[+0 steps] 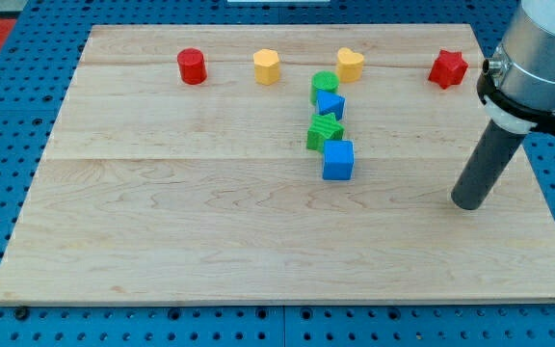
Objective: Separate the blue triangle from the line
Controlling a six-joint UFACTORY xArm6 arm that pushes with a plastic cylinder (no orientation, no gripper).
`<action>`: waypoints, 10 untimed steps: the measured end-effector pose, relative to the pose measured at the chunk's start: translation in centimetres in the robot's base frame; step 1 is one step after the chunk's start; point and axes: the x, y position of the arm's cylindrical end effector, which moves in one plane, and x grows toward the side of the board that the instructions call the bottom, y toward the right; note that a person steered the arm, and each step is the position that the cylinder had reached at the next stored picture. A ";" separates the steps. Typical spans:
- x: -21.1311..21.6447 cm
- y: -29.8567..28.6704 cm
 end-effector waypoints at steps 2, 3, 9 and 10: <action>-0.1 0.0; 0.0 0.0; -14.7 -5.6; -15.9 -5.9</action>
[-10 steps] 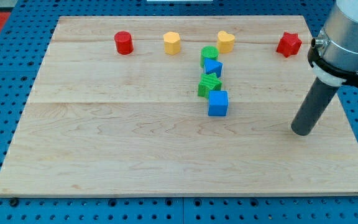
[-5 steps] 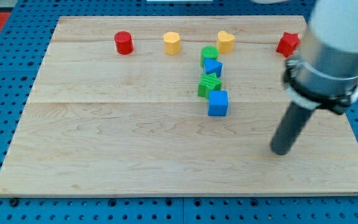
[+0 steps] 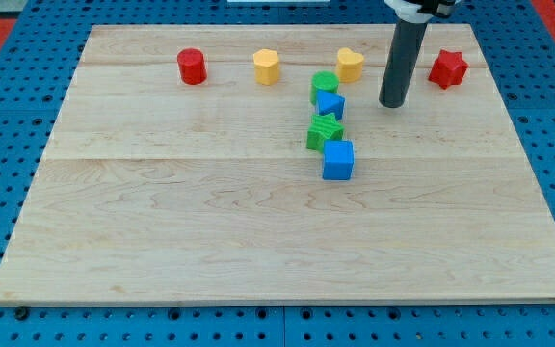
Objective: Separate the blue triangle from the line
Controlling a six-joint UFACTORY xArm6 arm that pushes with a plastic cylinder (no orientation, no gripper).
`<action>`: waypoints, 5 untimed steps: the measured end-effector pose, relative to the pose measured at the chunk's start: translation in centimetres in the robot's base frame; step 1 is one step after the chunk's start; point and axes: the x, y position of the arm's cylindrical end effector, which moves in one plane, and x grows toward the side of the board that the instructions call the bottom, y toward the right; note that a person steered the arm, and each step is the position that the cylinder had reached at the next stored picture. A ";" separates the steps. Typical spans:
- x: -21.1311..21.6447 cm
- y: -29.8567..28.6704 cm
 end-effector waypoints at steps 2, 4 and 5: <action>-0.1 -3.5; 2.4 -10.9; 3.5 -8.6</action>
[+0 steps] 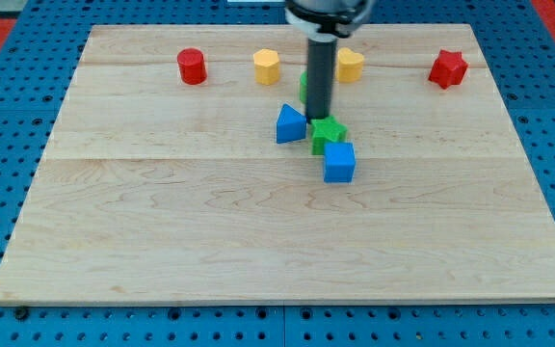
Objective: Separate the blue triangle from the line
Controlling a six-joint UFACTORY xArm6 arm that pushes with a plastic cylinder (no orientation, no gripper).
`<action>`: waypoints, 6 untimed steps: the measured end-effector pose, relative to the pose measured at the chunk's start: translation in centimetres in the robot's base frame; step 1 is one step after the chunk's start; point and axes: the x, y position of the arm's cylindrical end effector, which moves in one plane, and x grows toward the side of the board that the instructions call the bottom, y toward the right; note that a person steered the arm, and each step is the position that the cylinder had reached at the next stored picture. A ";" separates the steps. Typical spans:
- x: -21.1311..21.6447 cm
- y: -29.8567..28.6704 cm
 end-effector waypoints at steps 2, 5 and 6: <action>1.1 -14.2; 1.8 -20.2; 1.5 -24.7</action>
